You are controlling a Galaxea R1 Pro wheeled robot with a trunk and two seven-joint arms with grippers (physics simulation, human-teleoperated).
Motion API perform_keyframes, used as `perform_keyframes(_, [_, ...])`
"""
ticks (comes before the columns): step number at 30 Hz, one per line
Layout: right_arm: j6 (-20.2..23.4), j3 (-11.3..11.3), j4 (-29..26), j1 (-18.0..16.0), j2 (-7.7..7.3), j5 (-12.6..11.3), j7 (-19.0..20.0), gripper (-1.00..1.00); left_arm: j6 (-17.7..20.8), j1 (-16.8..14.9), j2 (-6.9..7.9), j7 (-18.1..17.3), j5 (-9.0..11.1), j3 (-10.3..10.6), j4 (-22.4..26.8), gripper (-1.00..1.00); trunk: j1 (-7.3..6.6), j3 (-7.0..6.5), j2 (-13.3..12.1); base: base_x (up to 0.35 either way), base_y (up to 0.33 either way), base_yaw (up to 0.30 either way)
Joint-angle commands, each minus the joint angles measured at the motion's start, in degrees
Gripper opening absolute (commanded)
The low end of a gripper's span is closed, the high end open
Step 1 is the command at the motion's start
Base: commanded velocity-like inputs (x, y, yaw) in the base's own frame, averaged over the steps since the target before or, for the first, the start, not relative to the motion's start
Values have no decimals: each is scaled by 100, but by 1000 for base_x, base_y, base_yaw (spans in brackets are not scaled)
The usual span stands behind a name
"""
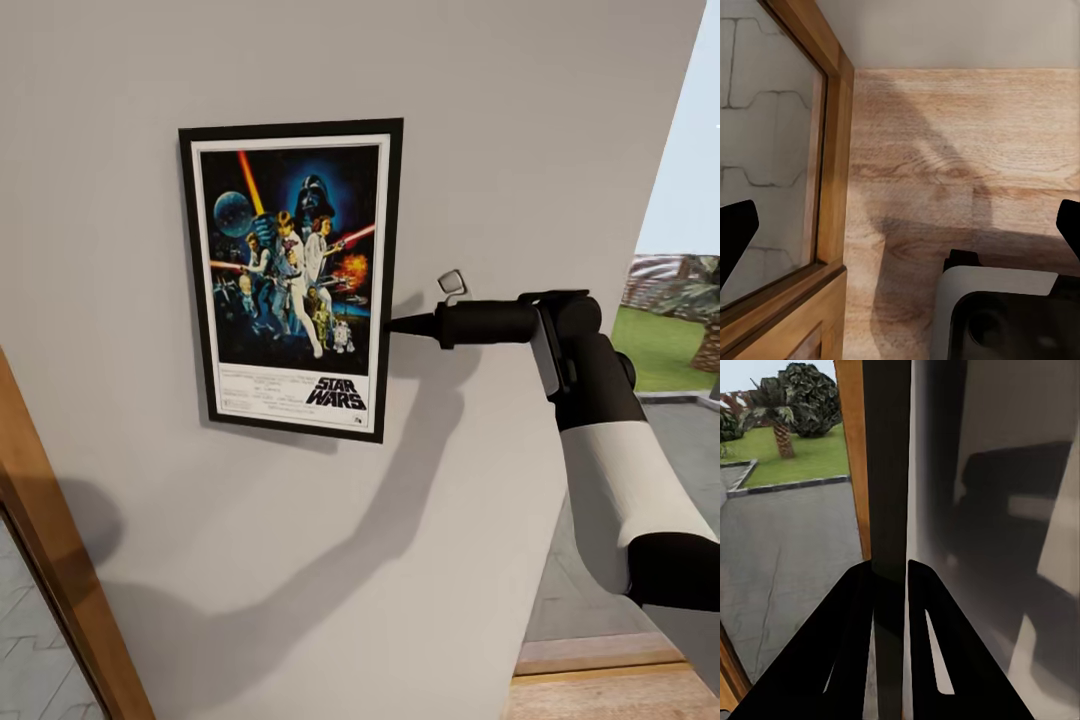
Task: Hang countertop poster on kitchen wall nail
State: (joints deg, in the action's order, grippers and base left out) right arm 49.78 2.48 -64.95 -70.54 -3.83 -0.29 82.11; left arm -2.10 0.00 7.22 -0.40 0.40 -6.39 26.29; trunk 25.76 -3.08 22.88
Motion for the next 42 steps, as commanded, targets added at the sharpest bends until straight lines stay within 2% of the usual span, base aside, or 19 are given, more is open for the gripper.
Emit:
perform_keyframes(1, [79,6,0,-12,-4,-7,26,-100,-14,0,-2,-4,4,-11,-1,100,2,2,4,0,0,0])
perform_keyframes(15, [93,13,0,-135,5,-15,16,-100,-18,0,-2,-4,4,-11,-1,100,2,2,4,0,0,0])
perform_keyframes(42, [46,42,0,-66,1,-16,42,-100,-13,0,-2,-4,4,-11,-1,100,2,2,4,0,0,0])
